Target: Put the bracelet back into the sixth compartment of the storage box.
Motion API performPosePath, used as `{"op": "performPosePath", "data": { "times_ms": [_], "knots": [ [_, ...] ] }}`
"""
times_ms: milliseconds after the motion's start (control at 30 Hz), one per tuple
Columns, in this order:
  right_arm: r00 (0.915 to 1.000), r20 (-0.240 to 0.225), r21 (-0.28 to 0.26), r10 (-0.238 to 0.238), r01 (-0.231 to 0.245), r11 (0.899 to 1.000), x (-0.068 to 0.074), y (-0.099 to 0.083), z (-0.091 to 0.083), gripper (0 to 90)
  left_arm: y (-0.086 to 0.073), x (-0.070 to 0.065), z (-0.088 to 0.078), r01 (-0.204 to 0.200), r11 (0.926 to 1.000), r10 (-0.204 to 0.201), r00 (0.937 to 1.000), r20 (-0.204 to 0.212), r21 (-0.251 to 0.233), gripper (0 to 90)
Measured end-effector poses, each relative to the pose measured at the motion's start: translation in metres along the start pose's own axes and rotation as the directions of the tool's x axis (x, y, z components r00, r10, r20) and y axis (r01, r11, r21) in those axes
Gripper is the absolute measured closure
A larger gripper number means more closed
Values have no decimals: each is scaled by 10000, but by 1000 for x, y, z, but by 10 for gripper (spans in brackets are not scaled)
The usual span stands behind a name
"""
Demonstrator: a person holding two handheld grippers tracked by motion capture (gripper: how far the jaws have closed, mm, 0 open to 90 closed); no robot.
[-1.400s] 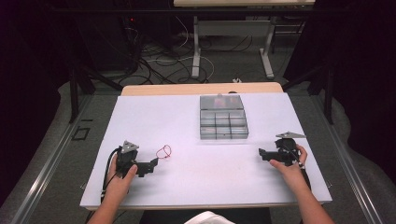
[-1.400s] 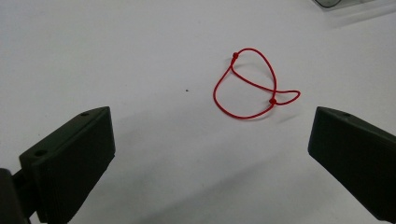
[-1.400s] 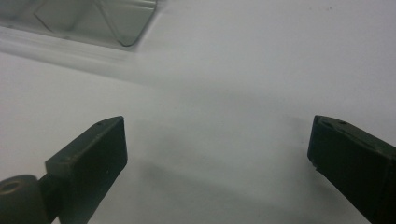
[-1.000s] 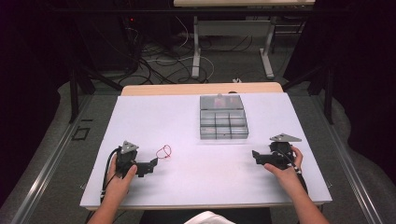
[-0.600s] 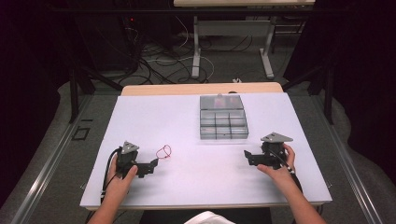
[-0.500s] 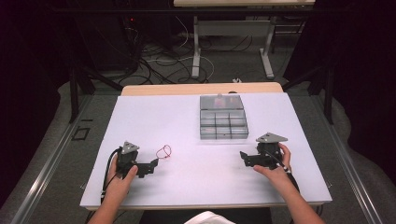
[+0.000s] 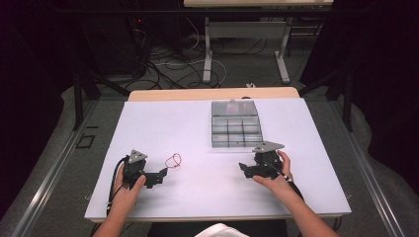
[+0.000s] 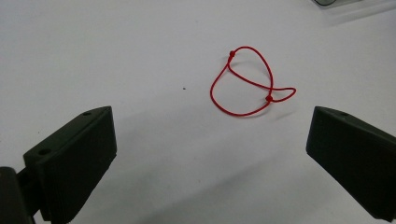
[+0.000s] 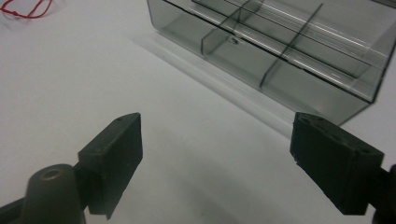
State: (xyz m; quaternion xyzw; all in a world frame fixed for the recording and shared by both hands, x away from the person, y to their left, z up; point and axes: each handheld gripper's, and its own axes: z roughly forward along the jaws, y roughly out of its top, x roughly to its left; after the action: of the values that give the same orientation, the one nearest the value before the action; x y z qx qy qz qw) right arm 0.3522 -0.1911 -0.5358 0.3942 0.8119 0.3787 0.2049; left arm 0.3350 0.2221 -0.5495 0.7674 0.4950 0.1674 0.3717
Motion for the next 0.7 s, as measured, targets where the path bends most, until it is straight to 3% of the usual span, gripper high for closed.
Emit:
{"op": "performPosePath", "data": {
  "times_ms": [200, 333, 533, 700],
  "knots": [
    [9988, -233, -135, -438, 435, 9990, 10, 7, 7, 262, 0, 0, 0, -16, 10000, 16, 10000, -22, -10, 20],
    [9956, -623, -209, -701, 689, 9974, 19, 14, 12, 309, 0, 1, 0, -47, 10000, 47, 10000, -63, -4, 20],
    [9922, -1073, -171, -632, 617, 9979, 28, 22, 18, 349, 0, 1, 0, 52, 10000, -52, 10000, -68, -85, 21],
    [9877, -1284, -457, -893, 841, 9954, 38, 27, 26, 374, -1, 2, 0, 18, 10000, -18, 10000, -70, 12, 21]
  ]
}}
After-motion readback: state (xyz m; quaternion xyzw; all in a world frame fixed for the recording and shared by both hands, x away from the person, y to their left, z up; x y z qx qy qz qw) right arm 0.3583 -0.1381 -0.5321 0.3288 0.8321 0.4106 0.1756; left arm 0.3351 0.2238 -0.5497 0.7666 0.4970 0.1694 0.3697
